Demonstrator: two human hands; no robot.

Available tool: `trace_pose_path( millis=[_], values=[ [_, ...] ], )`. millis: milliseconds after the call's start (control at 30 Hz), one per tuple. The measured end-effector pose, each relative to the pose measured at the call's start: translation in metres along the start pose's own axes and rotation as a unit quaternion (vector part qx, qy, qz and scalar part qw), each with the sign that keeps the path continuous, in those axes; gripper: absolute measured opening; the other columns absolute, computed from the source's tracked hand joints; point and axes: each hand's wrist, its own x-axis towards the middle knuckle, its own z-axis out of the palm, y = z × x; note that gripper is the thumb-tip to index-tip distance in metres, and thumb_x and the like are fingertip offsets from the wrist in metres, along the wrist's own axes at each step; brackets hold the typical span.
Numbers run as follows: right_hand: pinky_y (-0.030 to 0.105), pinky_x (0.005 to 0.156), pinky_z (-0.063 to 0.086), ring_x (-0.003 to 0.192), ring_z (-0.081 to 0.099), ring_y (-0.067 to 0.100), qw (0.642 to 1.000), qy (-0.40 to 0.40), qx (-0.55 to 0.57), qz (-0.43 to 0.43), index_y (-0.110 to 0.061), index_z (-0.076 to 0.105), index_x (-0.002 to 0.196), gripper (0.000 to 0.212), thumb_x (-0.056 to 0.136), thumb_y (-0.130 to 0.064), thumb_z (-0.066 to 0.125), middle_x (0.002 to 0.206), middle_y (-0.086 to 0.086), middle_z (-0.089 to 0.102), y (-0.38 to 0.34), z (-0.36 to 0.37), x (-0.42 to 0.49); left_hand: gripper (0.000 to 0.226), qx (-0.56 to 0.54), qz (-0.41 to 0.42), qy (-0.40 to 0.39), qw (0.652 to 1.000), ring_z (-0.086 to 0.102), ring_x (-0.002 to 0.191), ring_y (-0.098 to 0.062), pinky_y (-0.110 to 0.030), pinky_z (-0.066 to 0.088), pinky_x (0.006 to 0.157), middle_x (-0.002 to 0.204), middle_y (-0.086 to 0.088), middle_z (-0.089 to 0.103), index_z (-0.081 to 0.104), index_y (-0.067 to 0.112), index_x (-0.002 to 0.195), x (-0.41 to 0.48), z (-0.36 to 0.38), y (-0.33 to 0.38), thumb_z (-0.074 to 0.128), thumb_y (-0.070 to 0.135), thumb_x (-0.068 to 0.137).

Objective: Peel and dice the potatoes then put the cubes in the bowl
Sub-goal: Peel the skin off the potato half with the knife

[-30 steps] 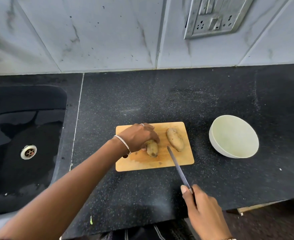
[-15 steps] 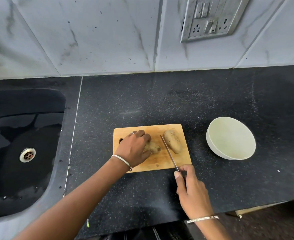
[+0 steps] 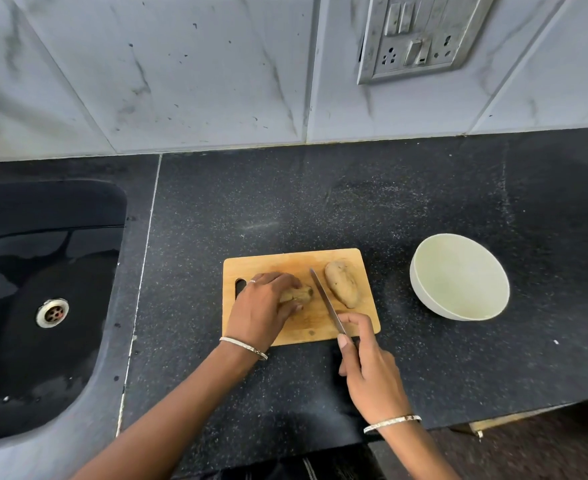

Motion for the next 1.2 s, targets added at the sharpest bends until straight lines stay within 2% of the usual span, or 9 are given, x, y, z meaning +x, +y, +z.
trace_pose_path(
  millis=[100, 233, 400, 567, 733, 900, 1067, 1133, 1200],
  values=[
    [0.042, 0.064, 0.052, 0.059, 0.059, 0.013, 1.0, -0.014, -0.004, -0.018, -0.052, 0.035, 0.131, 0.032, 0.103, -0.036, 0.037, 0.061, -0.004, 0.059, -0.001, 0.001, 0.002, 0.018, -0.033, -0.014, 0.016, 0.999, 0.062, 0.1, -0.015, -0.032, 0.05, 0.079, 0.103, 0.012, 0.069, 0.069, 0.028, 0.095, -0.004, 0.003, -0.001, 0.077, 0.027, 0.078],
    [0.044, 0.064, 0.052, 0.058, 0.059, 0.013, 1.0, -0.014, -0.006, -0.025, -0.055, 0.034, 0.132, 0.035, 0.102, -0.037, 0.037, 0.061, -0.003, 0.059, 0.001, 0.003, 0.003, 0.023, -0.05, -0.025, 0.04, 0.998, 0.062, 0.097, -0.013, -0.026, 0.048, 0.079, 0.103, 0.013, 0.068, 0.068, 0.028, 0.095, -0.009, 0.009, 0.0, 0.079, 0.023, 0.076],
    [0.042, 0.063, 0.052, 0.058, 0.059, 0.01, 0.999, -0.008, -0.012, -0.037, -0.053, 0.034, 0.134, 0.036, 0.103, -0.036, 0.037, 0.061, -0.004, 0.059, -0.002, 0.002, 0.003, 0.029, -0.052, -0.014, 0.041, 0.998, 0.06, 0.098, -0.011, -0.022, 0.045, 0.078, 0.107, 0.014, 0.067, 0.068, 0.032, 0.103, -0.009, 0.008, 0.006, 0.079, 0.027, 0.077],
    [0.041, 0.064, 0.052, 0.062, 0.061, 0.012, 0.999, -0.009, -0.027, -0.038, -0.052, 0.034, 0.135, 0.035, 0.103, -0.037, 0.036, 0.062, -0.008, 0.058, -0.004, 0.003, 0.002, 0.022, -0.033, -0.009, 0.022, 0.999, 0.062, 0.1, -0.013, -0.031, 0.052, 0.081, 0.103, 0.015, 0.071, 0.071, 0.032, 0.101, -0.001, 0.007, 0.006, 0.074, 0.027, 0.08],
    [0.034, 0.052, 0.037, 0.048, 0.041, 0.006, 0.997, -0.001, -0.053, -0.051, -0.045, 0.041, 0.134, 0.033, 0.103, -0.033, 0.038, 0.054, -0.014, 0.041, -0.01, 0.005, 0.005, 0.02, -0.024, -0.009, 0.02, 0.999, 0.065, 0.096, -0.014, -0.034, 0.054, 0.079, 0.099, 0.015, 0.072, 0.073, 0.03, 0.097, 0.002, 0.006, 0.007, 0.077, 0.026, 0.077],
    [0.041, 0.055, 0.041, 0.051, 0.043, 0.014, 0.997, 0.004, -0.056, -0.045, -0.039, 0.045, 0.131, 0.03, 0.103, -0.029, 0.041, 0.052, -0.016, 0.039, -0.014, 0.012, 0.017, 0.018, -0.015, -0.007, 0.017, 1.0, 0.066, 0.094, -0.014, -0.033, 0.054, 0.079, 0.098, 0.014, 0.073, 0.074, 0.029, 0.094, 0.006, 0.006, 0.006, 0.077, 0.026, 0.077],
    [0.041, 0.056, 0.043, 0.069, 0.061, 0.029, 0.998, 0.002, -0.052, -0.044, -0.041, 0.04, 0.127, 0.027, 0.103, -0.028, 0.04, 0.067, -0.011, 0.058, -0.013, 0.016, 0.02, 0.032, 0.058, 0.03, -0.042, 0.997, 0.058, 0.101, -0.019, -0.032, 0.042, 0.078, 0.106, 0.008, 0.064, 0.053, 0.032, 0.116, 0.009, -0.002, 0.013, 0.066, 0.03, 0.086],
    [0.042, 0.057, 0.044, 0.075, 0.063, 0.031, 0.998, -0.001, -0.053, -0.046, -0.041, 0.038, 0.126, 0.026, 0.103, -0.029, 0.039, 0.079, -0.004, 0.068, -0.012, 0.016, 0.019, 0.046, 0.1, 0.057, -0.086, 0.99, 0.053, 0.105, -0.02, -0.032, 0.044, 0.084, 0.114, 0.005, 0.056, 0.041, 0.037, 0.129, 0.014, -0.006, 0.018, 0.062, 0.027, 0.09],
    [0.042, 0.056, 0.042, 0.078, 0.063, 0.032, 0.997, -0.002, -0.057, -0.048, -0.04, 0.036, 0.125, 0.025, 0.103, -0.029, 0.038, 0.086, -0.001, 0.071, -0.012, 0.016, 0.018, 0.047, 0.141, 0.067, -0.127, 0.979, 0.05, 0.105, -0.02, -0.032, 0.047, 0.087, 0.116, 0.003, 0.049, 0.041, 0.042, 0.131, 0.022, -0.008, 0.021, 0.06, 0.024, 0.092]
  ],
)
